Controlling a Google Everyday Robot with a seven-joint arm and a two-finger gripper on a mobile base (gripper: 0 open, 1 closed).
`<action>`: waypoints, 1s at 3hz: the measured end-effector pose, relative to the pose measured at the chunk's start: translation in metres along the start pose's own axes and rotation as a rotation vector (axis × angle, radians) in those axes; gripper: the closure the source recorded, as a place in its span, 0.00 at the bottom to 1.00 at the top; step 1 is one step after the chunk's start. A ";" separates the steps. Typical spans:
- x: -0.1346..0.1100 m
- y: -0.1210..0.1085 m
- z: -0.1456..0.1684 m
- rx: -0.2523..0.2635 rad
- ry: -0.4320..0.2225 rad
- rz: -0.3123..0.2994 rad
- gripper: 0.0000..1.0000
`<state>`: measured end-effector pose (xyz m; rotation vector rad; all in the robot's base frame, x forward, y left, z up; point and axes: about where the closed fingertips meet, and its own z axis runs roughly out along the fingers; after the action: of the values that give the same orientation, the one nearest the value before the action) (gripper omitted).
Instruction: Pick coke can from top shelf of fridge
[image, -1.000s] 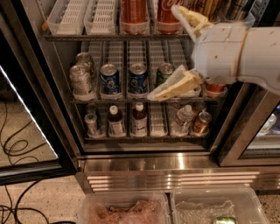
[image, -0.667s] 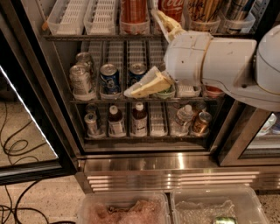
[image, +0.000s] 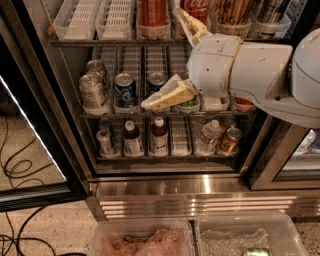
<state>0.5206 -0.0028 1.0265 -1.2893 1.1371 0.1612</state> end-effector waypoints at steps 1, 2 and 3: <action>0.007 -0.014 0.006 0.037 0.001 0.001 0.00; 0.013 -0.027 0.009 0.053 0.002 0.001 0.00; 0.017 -0.039 0.016 0.055 -0.009 -0.007 0.00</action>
Offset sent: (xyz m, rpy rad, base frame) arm 0.0489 -0.0230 0.0085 0.0370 -0.0246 -0.0642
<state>0.5636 -0.0114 1.0379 -1.2424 1.1220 0.1292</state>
